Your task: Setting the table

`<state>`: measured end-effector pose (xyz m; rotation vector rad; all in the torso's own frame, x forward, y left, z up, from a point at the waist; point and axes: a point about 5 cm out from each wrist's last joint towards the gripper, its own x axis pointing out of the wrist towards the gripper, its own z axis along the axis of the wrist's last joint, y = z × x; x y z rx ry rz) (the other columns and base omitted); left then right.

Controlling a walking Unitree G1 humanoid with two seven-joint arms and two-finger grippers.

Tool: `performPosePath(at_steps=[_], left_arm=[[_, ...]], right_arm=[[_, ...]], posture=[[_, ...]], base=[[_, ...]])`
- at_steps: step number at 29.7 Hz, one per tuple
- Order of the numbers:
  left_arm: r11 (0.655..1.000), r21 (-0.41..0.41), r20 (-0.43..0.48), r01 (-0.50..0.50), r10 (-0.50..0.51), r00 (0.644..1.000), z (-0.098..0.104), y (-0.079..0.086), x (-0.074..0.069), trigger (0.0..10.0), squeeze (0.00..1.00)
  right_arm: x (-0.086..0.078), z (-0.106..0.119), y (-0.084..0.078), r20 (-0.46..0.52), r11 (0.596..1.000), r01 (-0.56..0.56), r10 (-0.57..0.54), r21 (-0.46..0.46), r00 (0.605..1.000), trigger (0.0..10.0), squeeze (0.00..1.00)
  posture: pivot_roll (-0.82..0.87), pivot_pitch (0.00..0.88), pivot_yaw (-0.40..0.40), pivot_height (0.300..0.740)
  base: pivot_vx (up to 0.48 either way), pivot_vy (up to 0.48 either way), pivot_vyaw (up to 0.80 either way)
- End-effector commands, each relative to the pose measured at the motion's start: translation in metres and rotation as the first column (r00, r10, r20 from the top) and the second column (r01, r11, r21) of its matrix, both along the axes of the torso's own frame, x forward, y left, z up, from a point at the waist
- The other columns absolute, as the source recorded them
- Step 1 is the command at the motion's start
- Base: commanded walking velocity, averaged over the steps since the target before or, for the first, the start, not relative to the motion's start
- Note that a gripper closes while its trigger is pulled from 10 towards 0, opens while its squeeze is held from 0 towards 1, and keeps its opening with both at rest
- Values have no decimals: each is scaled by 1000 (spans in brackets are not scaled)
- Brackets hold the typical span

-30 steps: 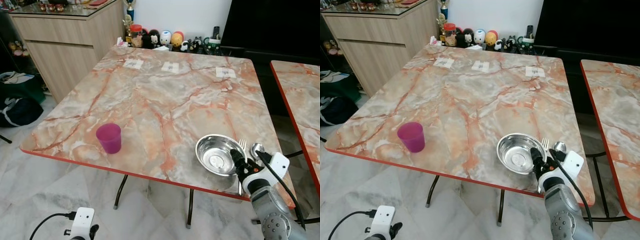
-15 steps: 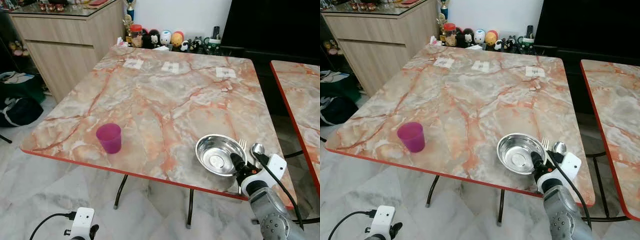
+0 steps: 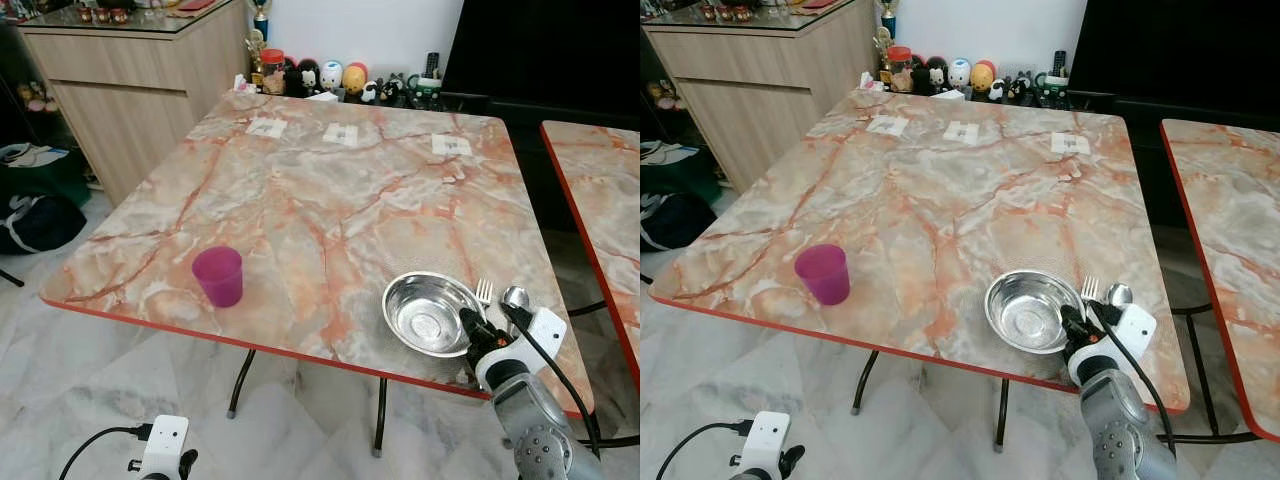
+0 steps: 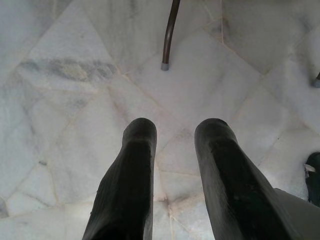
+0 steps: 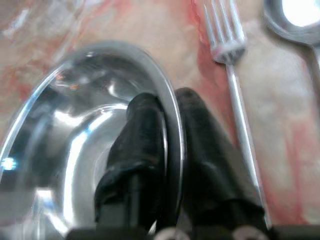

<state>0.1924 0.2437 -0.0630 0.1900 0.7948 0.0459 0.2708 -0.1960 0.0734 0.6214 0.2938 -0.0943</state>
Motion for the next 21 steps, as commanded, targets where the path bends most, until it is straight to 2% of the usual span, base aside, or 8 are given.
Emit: performPosePath(at_steps=[1, 10, 13, 15, 17, 18, 19, 21], left_arm=[[1000, 0, -7, 8, -8, 1000, -1, 0, -2, 10000, 0], [1000, -1, -9, 10, -10, 1000, -1, -1, -2, 10000, 0], [1000, 5, -8, 20, -19, 1000, -1, -1, -2, 10000, 0], [1000, 6, -8, 22, -22, 1000, -1, -1, -2, 10000, 0], [1000, 8, -10, 23, -23, 1000, -1, -2, -2, 10000, 0], [1000, 8, -10, 23, -23, 1000, -2, -2, -2, 10000, 0], [1000, 13, -12, 25, -25, 1000, -2, -3, -2, 10000, 0], [1000, 11, -12, 24, -23, 1000, -2, -3, -2, 10000, 0]], right_arm=[[-1, -2, 0, -13, 1000, 5, -5, -5, 1000, 0, 0], [0, -1, -2, 14, 999, 36, -36, -15, 999, 0, 0], [2, 9, -6, 109, 994, 107, -105, -16, 988, 0, 0], [3, 14, -7, 147, 990, 127, -117, -62, 982, 0, 0], [3, 26, -3, 243, 979, 151, -114, -138, 963, 0, 0], [3, 32, -1, 290, 979, 171, -134, -108, 948, 0, 0], [2, 38, 2, 333, 981, 184, -154, -62, 930, 10000, 0], [1, 42, 4, 365, 982, 186, -164, -27, 917, 10000, 0]], posture=[[80, 1, -19, 740], [78, 3, -20, 740], [79, 3, -21, 740], [76, 4, -21, 740], [72, 7, -21, 740], [72, 10, -21, 740], [69, 15, -20, 740], [69, 15, -20, 740]], base=[[0, 0, 0], [0, 0, 0], [0, 0, 0], [0, 0, 0], [0, 0, 0], [0, 0, 0], [0, 0, 0], [0, 0, 0]])
